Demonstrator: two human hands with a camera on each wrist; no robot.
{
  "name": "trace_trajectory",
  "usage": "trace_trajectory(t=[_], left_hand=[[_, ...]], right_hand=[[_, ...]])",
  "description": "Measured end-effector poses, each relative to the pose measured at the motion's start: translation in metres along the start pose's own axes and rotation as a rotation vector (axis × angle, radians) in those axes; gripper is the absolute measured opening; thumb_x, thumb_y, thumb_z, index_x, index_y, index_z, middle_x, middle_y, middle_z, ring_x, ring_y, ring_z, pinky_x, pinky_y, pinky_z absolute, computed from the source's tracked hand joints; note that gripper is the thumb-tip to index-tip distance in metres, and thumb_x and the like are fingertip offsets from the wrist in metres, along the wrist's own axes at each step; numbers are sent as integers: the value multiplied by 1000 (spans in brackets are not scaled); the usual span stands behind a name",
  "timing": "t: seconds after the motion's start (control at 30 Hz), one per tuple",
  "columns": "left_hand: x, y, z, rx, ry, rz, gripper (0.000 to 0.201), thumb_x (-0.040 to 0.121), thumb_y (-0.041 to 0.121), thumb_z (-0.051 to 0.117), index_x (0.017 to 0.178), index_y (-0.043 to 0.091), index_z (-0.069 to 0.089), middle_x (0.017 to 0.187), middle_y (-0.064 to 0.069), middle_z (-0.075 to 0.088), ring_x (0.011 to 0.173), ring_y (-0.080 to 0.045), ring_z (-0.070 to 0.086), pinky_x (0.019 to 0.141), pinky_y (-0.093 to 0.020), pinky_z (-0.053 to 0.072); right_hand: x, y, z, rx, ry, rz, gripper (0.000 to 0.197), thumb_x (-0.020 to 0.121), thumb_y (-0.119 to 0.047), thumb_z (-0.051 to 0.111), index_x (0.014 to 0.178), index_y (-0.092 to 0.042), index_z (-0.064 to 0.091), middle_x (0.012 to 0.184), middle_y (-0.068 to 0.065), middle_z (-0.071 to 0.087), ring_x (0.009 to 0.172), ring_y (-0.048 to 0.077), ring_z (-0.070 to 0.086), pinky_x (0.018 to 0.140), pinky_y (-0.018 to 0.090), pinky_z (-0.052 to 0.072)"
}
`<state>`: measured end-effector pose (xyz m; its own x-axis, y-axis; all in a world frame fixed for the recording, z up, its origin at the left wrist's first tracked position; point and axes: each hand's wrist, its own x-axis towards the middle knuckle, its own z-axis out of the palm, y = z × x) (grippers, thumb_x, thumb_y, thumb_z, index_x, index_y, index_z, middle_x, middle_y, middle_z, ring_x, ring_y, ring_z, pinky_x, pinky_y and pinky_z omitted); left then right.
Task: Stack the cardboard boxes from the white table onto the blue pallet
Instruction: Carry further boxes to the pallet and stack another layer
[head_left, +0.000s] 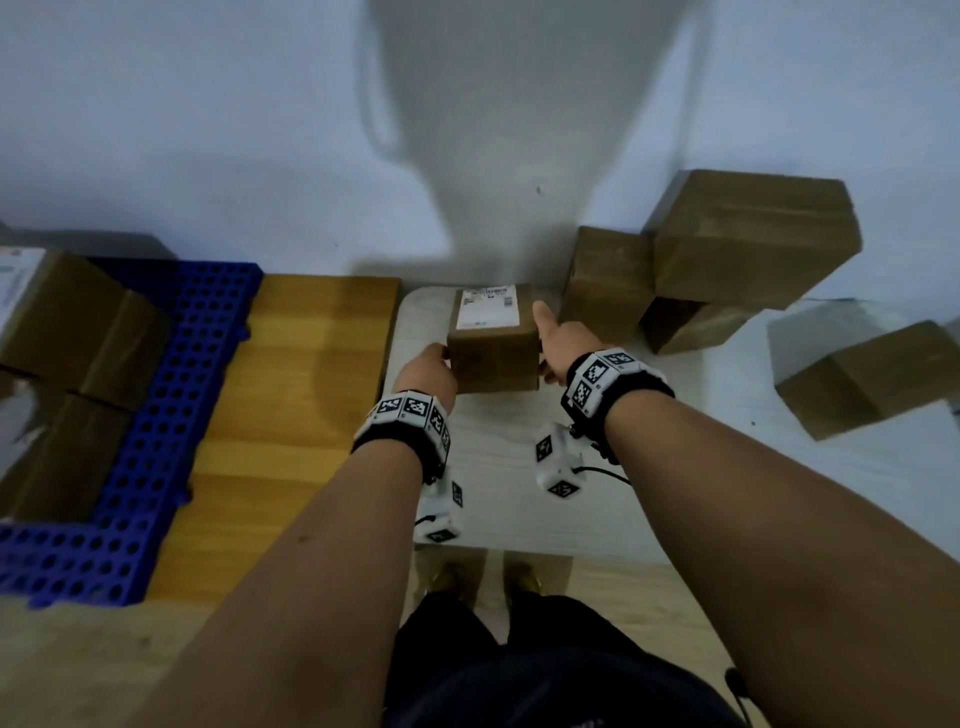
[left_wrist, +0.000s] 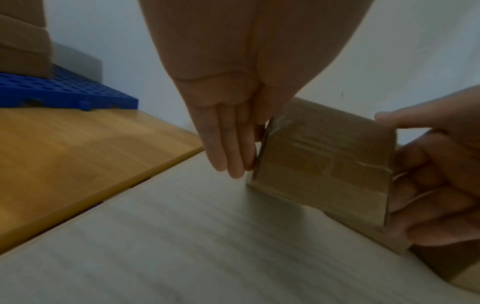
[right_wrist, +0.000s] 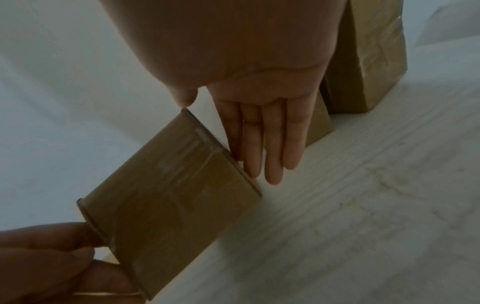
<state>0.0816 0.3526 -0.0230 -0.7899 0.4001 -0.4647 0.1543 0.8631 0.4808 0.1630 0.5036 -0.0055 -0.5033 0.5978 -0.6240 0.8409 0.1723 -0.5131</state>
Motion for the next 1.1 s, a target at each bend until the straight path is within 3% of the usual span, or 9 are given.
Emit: trace_trajectory(t=[0.17,0.33,0.47,0.63,0.7,0.8,0.97,1.1], left_hand=[[-13,-29,21,-27,-64,-63,36,92,3,48,127,7,53,120,-19,63,110,-35,61,95,-44,50],[-24,-33,25,34,8,-83,36,102,14,35,134,3,45,131,-18,54,121,-33,52,99,-37,41],[-25,-28,28,-55,-18,-103,36,103,22,35,131,5,51,130,-17,56,118,-33,53,96,-36,42],[-35,-30,20,-136,21,-124,35,102,26,38,129,9,50,127,-14,59,114,-32,56,92,-35,45],[-42,-33,9,-170,79,-122,36,102,25,37,133,11,47,129,-13,58,116,-32,55,92,-34,44],[-52,-41,-15,-245,160,-103,36,102,24,38,135,12,46,131,-12,57,117,-32,55,90,-32,43],[-64,-61,-69,-324,297,-70,41,101,23,40,141,17,40,133,-10,56,117,-31,55,91,-33,44],[-76,-83,-120,-346,364,-30,42,100,23,41,142,17,39,132,-11,57,114,-31,56,89,-31,45]], right_hand=[[-2,23,27,-67,-112,10,85,92,-71,17,118,-3,62,118,17,66,106,32,64,99,45,47],[-5,28,41,-196,-120,-38,70,99,-60,21,105,-2,60,114,18,66,103,32,64,87,35,47],[-4,25,51,-185,-144,-41,67,99,-57,28,125,-3,58,123,17,63,109,32,62,92,37,47],[-12,7,58,-132,-82,-60,76,96,-65,24,127,-4,55,126,17,61,109,33,61,91,36,46],[-21,-9,61,-113,-38,-96,78,95,-67,23,134,-5,49,132,16,57,115,32,58,91,35,44],[-34,-35,66,-86,9,-171,77,95,-67,22,136,-7,46,130,13,58,109,30,60,79,32,43],[-66,-85,75,-23,80,-307,73,96,-63,29,135,-4,45,134,16,55,118,33,56,91,35,42],[-104,-128,90,1,123,-395,65,97,-60,31,131,-6,46,127,12,59,101,28,58,74,29,36]])
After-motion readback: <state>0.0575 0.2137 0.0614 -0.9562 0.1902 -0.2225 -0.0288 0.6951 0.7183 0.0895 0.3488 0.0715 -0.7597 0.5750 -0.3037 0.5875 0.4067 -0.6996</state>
